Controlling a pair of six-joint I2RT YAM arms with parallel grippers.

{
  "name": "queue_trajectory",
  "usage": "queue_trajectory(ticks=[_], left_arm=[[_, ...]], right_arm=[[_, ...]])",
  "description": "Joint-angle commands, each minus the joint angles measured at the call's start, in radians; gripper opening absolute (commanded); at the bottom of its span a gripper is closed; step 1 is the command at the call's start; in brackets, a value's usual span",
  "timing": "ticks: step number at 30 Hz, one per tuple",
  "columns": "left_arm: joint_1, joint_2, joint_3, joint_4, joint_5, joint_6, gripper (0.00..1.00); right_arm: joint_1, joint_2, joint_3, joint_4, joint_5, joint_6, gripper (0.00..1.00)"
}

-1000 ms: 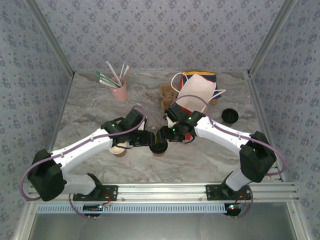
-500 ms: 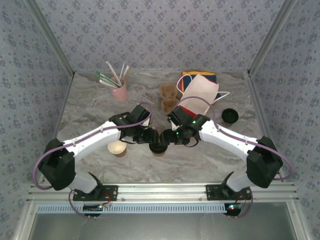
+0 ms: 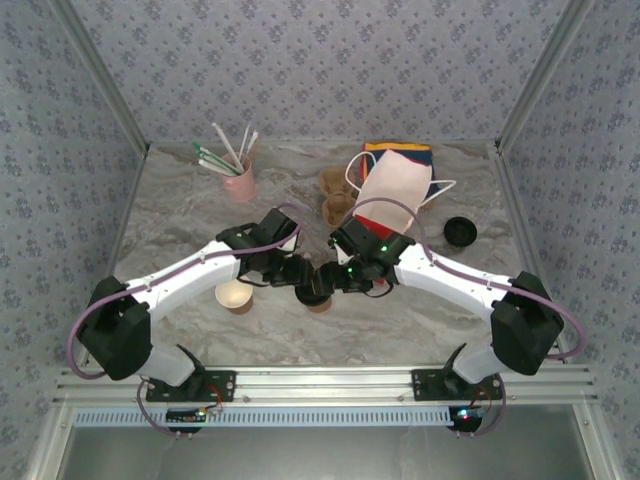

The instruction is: Pack the takeout coffee

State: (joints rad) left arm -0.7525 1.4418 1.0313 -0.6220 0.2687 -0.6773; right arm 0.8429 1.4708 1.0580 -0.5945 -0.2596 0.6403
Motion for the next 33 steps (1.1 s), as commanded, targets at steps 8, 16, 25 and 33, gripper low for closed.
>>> queue_trajectory(ticks=[8, 16, 25, 33], left_arm=[[0.003, -0.04, 0.053, 0.022, -0.008, -0.014, 0.42], [0.003, -0.05, 0.056, 0.029, 0.003, -0.023, 0.43], [0.026, -0.034, 0.03, 0.057, 0.022, -0.004, 0.44], [0.034, -0.003, 0.014, 0.09, 0.066, 0.018, 0.43]], right_arm=[[-0.002, -0.03, -0.042, -0.002, -0.046, -0.002, 0.62], [-0.018, -0.056, -0.07, -0.029, -0.041, -0.003, 0.59], [0.002, -0.084, -0.041, -0.021, -0.049, 0.017, 0.63], [0.017, -0.064, -0.067, 0.027, -0.069, 0.035, 0.66]])
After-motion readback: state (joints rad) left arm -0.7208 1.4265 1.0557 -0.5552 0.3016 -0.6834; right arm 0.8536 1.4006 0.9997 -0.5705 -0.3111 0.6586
